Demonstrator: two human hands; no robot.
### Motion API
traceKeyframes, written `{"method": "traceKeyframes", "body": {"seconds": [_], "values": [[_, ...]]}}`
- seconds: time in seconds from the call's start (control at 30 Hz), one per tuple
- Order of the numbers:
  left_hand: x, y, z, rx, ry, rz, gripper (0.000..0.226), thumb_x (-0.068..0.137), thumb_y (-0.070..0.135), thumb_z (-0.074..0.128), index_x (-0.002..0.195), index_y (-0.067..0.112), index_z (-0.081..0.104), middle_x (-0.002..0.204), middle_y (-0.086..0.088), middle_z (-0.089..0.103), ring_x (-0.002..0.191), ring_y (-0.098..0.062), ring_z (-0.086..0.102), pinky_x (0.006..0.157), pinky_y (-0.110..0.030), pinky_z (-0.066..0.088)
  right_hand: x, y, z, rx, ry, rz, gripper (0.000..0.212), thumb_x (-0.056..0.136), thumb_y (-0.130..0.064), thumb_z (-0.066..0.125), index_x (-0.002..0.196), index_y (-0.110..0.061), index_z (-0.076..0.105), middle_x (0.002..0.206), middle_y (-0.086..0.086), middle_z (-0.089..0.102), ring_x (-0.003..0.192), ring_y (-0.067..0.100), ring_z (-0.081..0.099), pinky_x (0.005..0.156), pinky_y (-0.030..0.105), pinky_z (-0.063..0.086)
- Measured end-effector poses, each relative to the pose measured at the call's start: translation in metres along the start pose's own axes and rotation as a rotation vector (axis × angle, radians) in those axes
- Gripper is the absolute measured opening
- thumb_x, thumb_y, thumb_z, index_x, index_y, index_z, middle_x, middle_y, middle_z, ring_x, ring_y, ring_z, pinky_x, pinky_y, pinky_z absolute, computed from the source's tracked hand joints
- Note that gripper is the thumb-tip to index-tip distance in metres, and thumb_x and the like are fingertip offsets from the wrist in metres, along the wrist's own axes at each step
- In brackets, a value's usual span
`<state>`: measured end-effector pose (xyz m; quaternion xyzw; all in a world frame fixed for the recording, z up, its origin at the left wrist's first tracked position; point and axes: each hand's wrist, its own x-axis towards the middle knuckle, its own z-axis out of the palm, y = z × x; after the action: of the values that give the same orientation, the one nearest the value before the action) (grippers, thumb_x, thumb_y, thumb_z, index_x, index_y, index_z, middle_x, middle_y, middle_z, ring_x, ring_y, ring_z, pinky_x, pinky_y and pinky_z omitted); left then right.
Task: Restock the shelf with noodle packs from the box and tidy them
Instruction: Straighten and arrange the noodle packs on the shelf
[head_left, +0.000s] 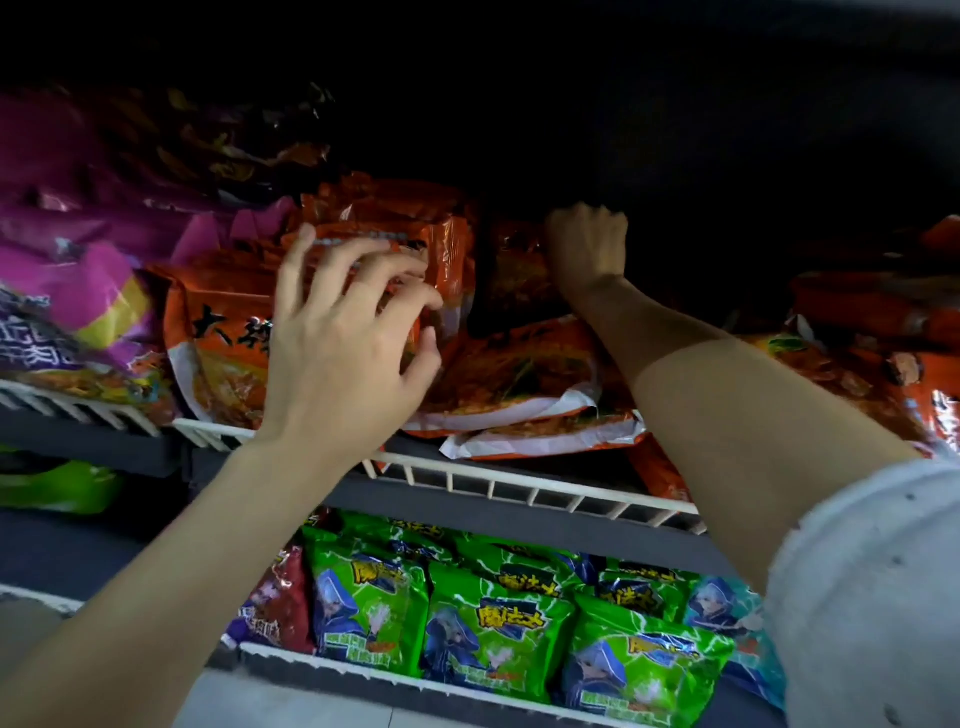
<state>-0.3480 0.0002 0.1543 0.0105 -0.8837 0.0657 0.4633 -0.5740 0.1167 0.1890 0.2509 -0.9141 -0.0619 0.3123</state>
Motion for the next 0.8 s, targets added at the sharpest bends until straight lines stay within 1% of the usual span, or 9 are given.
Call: {"method": "traceKeyframes", "body": {"seconds": [0.1, 0.17, 0.23, 0.3, 0.4, 0.53, 0.6, 0.67, 0.8], "values": [[-0.001, 0.000, 0.006, -0.006, -0.039, -0.024, 0.020, 0.082, 0.023, 0.055, 0.096, 0.016, 0.068, 0.112, -0.002, 0.064, 0.113, -0.028, 0.052, 0.108, -0.049, 0.026, 0.003, -0.003, 0.004, 0.109, -0.024, 0.146, 0.028, 0.098, -0.005, 0.038, 0.118, -0.005, 0.057, 0.115, 0.014, 0.063, 0.105, 0.032, 0.061, 0.078, 0.036, 0.043], [0.001, 0.000, 0.007, -0.012, -0.044, -0.040, 0.021, 0.082, 0.022, 0.054, 0.096, 0.016, 0.068, 0.112, -0.003, 0.064, 0.111, -0.029, 0.053, 0.104, -0.048, 0.030, 0.000, -0.006, 0.007, 0.259, -0.091, 0.238, 0.043, 0.098, -0.023, 0.044, 0.137, -0.007, 0.036, 0.132, 0.016, 0.050, 0.116, 0.034, 0.053, 0.087, 0.040, 0.044], [0.002, -0.001, 0.007, -0.011, -0.050, -0.047, 0.021, 0.082, 0.022, 0.054, 0.097, 0.016, 0.068, 0.112, -0.003, 0.064, 0.110, -0.029, 0.053, 0.103, -0.046, 0.030, -0.009, -0.007, 0.006, 0.323, -0.161, 0.163, 0.063, 0.094, -0.037, 0.051, 0.144, -0.011, 0.022, 0.139, 0.017, 0.039, 0.121, 0.036, 0.047, 0.088, 0.042, 0.043], [0.003, -0.001, 0.007, -0.002, -0.056, -0.043, 0.020, 0.081, 0.021, 0.054, 0.096, 0.016, 0.068, 0.112, -0.003, 0.063, 0.109, -0.029, 0.052, 0.103, -0.045, 0.029, -0.019, -0.006, 0.001, 0.248, -0.140, -0.037, 0.060, 0.095, -0.036, 0.049, 0.145, -0.015, 0.023, 0.144, 0.017, 0.032, 0.128, 0.036, 0.039, 0.090, 0.044, 0.042], [0.003, -0.002, 0.008, 0.005, -0.066, -0.049, 0.021, 0.081, 0.020, 0.053, 0.097, 0.016, 0.067, 0.112, -0.003, 0.063, 0.109, -0.029, 0.053, 0.103, -0.046, 0.030, -0.019, -0.004, 0.002, 0.006, -0.250, -0.275, 0.067, 0.094, -0.036, 0.049, 0.151, -0.024, 0.016, 0.157, 0.008, 0.011, 0.145, 0.032, 0.008, 0.110, 0.059, 0.021], [0.003, -0.001, 0.008, 0.010, -0.079, -0.044, 0.024, 0.081, 0.021, 0.053, 0.099, 0.016, 0.068, 0.112, -0.003, 0.063, 0.110, -0.029, 0.052, 0.104, -0.048, 0.030, -0.013, -0.004, 0.017, -0.127, -0.412, -0.282, 0.075, 0.096, -0.050, 0.040, 0.151, -0.030, -0.006, 0.160, 0.000, -0.012, 0.145, 0.026, -0.019, 0.113, 0.060, -0.004], [0.002, -0.001, 0.006, 0.021, -0.072, -0.034, 0.024, 0.083, 0.022, 0.052, 0.099, 0.016, 0.068, 0.112, -0.003, 0.063, 0.112, -0.028, 0.051, 0.108, -0.049, 0.025, -0.015, -0.002, 0.011, -0.029, -0.368, -0.290, 0.072, 0.096, -0.049, 0.037, 0.152, -0.028, -0.003, 0.160, 0.000, -0.009, 0.146, 0.025, -0.016, 0.116, 0.056, -0.005], [0.002, 0.003, 0.003, 0.012, -0.043, -0.012, 0.023, 0.086, 0.026, 0.053, 0.100, 0.015, 0.068, 0.113, -0.003, 0.064, 0.115, -0.026, 0.050, 0.114, -0.051, 0.016, -0.023, 0.001, -0.007, 0.123, -0.268, -0.316, 0.060, 0.099, -0.040, 0.037, 0.152, -0.025, 0.014, 0.160, 0.001, 0.005, 0.147, 0.025, -0.005, 0.118, 0.050, 0.001], [0.000, 0.025, -0.005, -0.124, -0.039, 0.118, 0.031, 0.091, 0.038, 0.054, 0.103, 0.014, 0.069, 0.108, -0.002, 0.067, 0.112, -0.023, 0.057, 0.117, -0.044, 0.013, -0.060, 0.019, -0.053, 0.419, -0.030, -0.239, 0.039, 0.100, -0.033, 0.039, 0.135, -0.022, 0.051, 0.140, 0.006, 0.047, 0.131, 0.030, 0.039, 0.103, 0.039, 0.034]]}}
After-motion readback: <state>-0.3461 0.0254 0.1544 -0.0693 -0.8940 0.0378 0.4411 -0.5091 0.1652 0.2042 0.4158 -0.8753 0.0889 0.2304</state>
